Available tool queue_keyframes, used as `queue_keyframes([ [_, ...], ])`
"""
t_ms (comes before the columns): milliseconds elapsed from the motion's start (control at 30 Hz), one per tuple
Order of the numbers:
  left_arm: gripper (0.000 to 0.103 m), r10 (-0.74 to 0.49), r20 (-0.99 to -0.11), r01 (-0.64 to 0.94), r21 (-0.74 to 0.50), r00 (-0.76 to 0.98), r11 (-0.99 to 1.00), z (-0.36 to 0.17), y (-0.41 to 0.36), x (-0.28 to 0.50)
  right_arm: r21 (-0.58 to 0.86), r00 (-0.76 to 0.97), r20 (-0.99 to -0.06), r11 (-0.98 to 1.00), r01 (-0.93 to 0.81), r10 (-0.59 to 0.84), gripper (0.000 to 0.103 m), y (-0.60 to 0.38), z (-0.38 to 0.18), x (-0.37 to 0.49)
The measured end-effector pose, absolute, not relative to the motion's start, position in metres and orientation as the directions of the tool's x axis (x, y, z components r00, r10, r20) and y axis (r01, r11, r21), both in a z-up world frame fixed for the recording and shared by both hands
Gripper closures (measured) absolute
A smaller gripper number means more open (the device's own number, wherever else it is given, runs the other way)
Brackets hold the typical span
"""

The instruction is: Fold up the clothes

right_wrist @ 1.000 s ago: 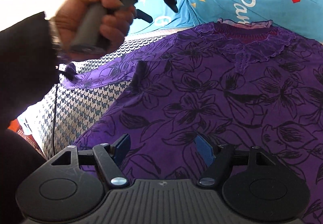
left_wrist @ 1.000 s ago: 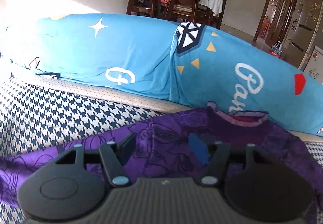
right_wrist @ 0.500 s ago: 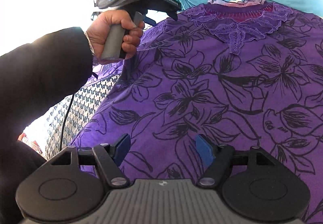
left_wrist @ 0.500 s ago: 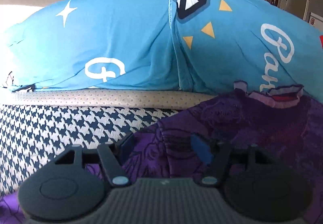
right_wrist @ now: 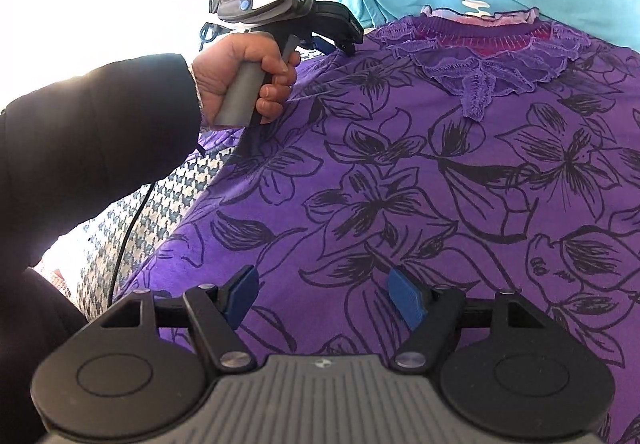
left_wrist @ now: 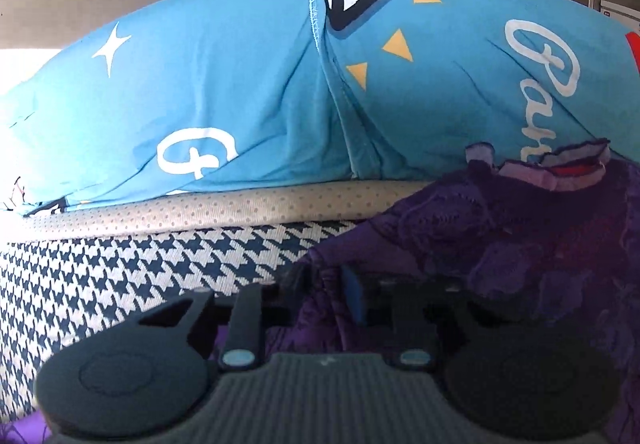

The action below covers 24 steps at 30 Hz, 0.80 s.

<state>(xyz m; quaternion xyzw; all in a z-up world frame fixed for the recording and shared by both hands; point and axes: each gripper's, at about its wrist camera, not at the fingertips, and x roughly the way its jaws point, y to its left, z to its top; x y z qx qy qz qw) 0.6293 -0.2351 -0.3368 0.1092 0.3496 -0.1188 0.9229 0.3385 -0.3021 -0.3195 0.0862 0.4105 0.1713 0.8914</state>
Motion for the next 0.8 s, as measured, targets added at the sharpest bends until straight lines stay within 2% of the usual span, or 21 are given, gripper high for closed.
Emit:
queue_keyframes([
  [367, 0.088, 0.009, -0.592, 0.212, 0.303, 0.806, 0.929, -0.347, -0.255, 0.64, 0.303, 0.607, -0.697, 0.924, -0.232, 0.381, 0.031, -0.303, -0.32, 0.34],
  [533, 0.083, 0.047, -0.569, 0.164, 0.313, 0.821, 0.935, -0.353, -0.249, 0.651, 0.314, 0.607, -0.695, 0.922, -0.227, 0.386, 0.031, -0.307, -0.32, 0.342],
  [600, 0.084, 0.116, -0.562, 0.097, 0.335, 0.819, 0.937, -0.354, -0.245, 0.656, 0.316, 0.606, -0.695, 0.922, -0.225, 0.386, 0.031, -0.309, -0.319, 0.341],
  [667, 0.084, 0.138, -0.586, 0.039, 0.278, 0.798, 0.96, -0.352, -0.23, 0.665, 0.313, 0.609, -0.696, 0.924, -0.22, 0.381, 0.031, -0.311, -0.318, 0.34],
  [733, 0.083, 0.127, -0.597, 0.038, 0.256, 0.792, 0.966, -0.349, -0.223, 0.667, 0.311, 0.615, -0.696, 0.927, -0.209, 0.372, 0.031, -0.314, -0.316, 0.34],
  [800, 0.083, 0.138, -0.594, 0.049, 0.287, 0.792, 0.957, -0.347, -0.226, 0.662, 0.311, 0.622, -0.694, 0.93, -0.196, 0.363, 0.031, -0.318, -0.315, 0.34],
])
